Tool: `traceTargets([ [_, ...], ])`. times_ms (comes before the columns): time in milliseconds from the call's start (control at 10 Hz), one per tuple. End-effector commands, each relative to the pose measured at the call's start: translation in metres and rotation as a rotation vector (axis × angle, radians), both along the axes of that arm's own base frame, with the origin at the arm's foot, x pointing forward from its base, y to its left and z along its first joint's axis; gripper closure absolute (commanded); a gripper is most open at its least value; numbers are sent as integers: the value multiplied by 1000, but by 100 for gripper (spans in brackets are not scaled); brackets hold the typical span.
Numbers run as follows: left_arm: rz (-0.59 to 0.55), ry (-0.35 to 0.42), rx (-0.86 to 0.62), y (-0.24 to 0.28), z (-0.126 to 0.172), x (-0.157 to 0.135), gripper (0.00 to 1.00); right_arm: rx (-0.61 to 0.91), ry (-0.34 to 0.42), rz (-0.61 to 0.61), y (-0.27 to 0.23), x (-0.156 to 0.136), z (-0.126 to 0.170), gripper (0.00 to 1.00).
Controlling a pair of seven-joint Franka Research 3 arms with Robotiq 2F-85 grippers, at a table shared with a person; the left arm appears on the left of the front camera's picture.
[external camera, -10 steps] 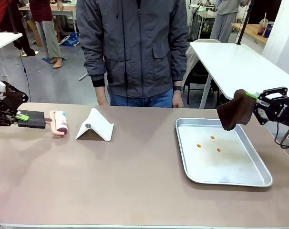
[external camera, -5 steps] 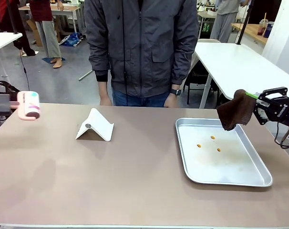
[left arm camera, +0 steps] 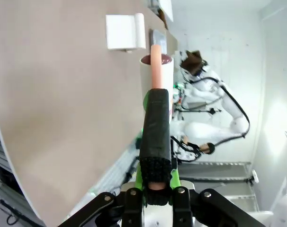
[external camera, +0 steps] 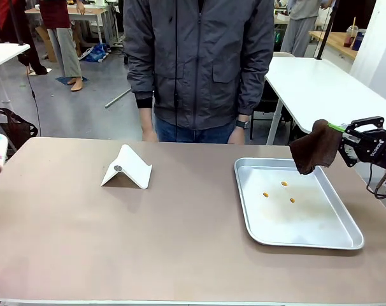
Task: Clean the surface of the table.
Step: If a person points to the right, clean the right side of the table with your right hand, and if they point to the left, clean the left side with your left hand.
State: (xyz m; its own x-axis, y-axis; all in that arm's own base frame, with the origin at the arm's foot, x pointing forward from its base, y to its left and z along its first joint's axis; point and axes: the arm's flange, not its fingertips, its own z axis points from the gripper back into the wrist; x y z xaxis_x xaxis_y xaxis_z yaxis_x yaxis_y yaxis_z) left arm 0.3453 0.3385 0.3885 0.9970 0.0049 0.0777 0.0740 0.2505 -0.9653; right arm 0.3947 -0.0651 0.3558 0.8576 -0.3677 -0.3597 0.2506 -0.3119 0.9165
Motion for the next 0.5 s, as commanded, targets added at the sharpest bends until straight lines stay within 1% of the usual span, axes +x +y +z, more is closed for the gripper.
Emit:
traceTargets([
  [0, -103, -30, -55, 14, -2, -17, 78, 4, -10, 10, 0, -1, 4, 100],
  [200, -120, -59, -72, 21, -9, -29, 78, 4, -10, 10, 0, -1, 4, 100],
  [300, -67, -10, -46, 4, -11, -20, 78, 4, -10, 10, 0, -1, 4, 100],
  [400, -67, -10, -46, 4, -11, -20, 78, 4, -10, 10, 0, -1, 4, 100],
])
